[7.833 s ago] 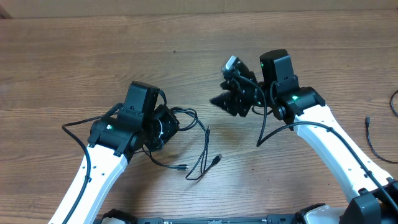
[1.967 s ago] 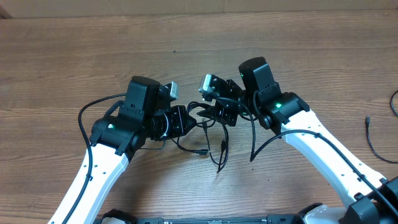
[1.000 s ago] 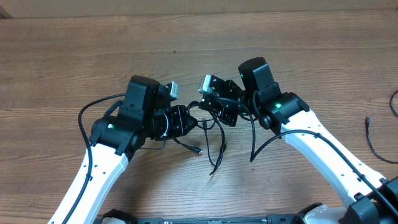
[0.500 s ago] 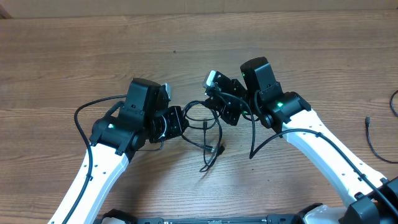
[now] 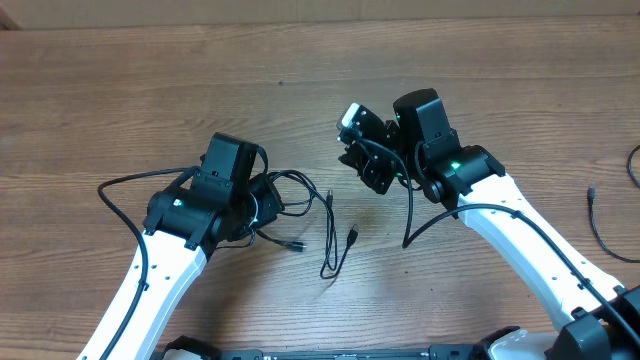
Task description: Untangle cables
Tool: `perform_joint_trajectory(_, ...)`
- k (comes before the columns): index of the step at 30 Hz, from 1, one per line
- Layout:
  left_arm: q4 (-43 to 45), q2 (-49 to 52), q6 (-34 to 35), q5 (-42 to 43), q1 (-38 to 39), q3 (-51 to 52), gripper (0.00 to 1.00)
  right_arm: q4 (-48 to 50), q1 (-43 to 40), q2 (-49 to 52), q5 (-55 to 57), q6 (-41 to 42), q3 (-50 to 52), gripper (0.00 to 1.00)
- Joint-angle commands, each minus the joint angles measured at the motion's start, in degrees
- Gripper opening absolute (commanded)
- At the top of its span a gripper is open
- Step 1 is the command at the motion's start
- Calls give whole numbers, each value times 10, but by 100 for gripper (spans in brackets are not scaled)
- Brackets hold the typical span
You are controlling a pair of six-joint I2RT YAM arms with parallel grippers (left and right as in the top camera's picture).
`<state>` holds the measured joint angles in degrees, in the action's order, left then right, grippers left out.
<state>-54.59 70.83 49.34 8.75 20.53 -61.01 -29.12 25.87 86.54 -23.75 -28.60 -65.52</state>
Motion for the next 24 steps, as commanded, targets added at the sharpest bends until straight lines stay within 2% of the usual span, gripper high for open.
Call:
perform_joint_trajectory(1,14,-8,-90,35,-3,0,4,4,-2,3,-45,-8,-4,56)
perform_joint_trajectory(3,35,-8,-144,85,-3,0,4,3,-2,3,-84,-32,-4,63)
perform_joint_trajectory(5,54,-8,-183,130,-3,0,4,3,-2,3,-114,-51,-4,66)
perform_joint_trajectory(8,80,-8,-220,196,-3,0,4,5,-2,3,-124,-64,-4,67)
perform_joint_trajectory(11,86,-8,-222,210,-3,0,4,8,-2,3,-124,-65,-4,65)
perform_joint_trajectory(12,86,-8,-222,210,-3,0,4,8,-2,3,-124,-74,-4,60)
perform_joint_trajectory(15,86,-8,-221,210,-3,0,4,13,-2,3,-124,-79,-4,31)
perform_joint_trajectory(18,85,-8,-221,209,-3,0,4,18,-2,3,-124,-79,-4,6)
perform_joint_trajectory(24,86,-8,-219,209,-3,0,4,15,-2,3,-124,-79,-4,4)
